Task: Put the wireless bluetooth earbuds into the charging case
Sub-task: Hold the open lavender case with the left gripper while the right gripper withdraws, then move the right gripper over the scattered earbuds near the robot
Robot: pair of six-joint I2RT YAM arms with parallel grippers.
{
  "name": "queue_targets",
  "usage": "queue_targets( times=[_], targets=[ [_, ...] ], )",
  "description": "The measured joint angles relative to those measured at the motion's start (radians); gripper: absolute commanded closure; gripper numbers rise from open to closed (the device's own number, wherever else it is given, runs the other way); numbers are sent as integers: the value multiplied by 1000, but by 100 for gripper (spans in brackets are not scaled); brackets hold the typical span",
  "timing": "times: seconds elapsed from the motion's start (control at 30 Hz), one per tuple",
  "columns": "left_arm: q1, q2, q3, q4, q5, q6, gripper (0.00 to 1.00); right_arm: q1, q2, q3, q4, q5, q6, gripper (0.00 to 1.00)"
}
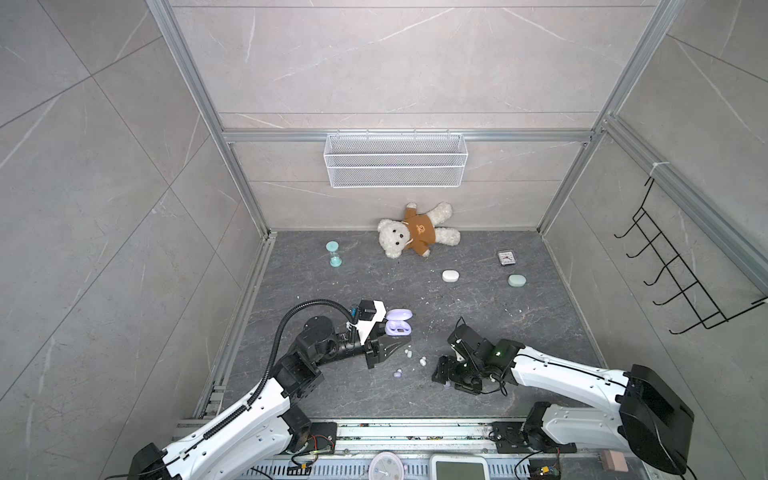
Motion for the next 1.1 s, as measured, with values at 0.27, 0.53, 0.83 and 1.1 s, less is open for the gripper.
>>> queue_targets(
  times=[0.27,0.53,0.83,1.1],
  targets=[
    [0,-9,-7,-2,-3,-3,83,1,40,-8,59,-2,29,22],
    [0,-34,-7,-15,-19,-3,84,1,60,-6,108,-14,33,22],
    [0,-55,-11,-34,-27,-3,84,1,101,32,105,-16,23,22],
    [0,-61,-15,-54,-30,-3,85,3,121,73,91,-17,-8,22]
  ],
)
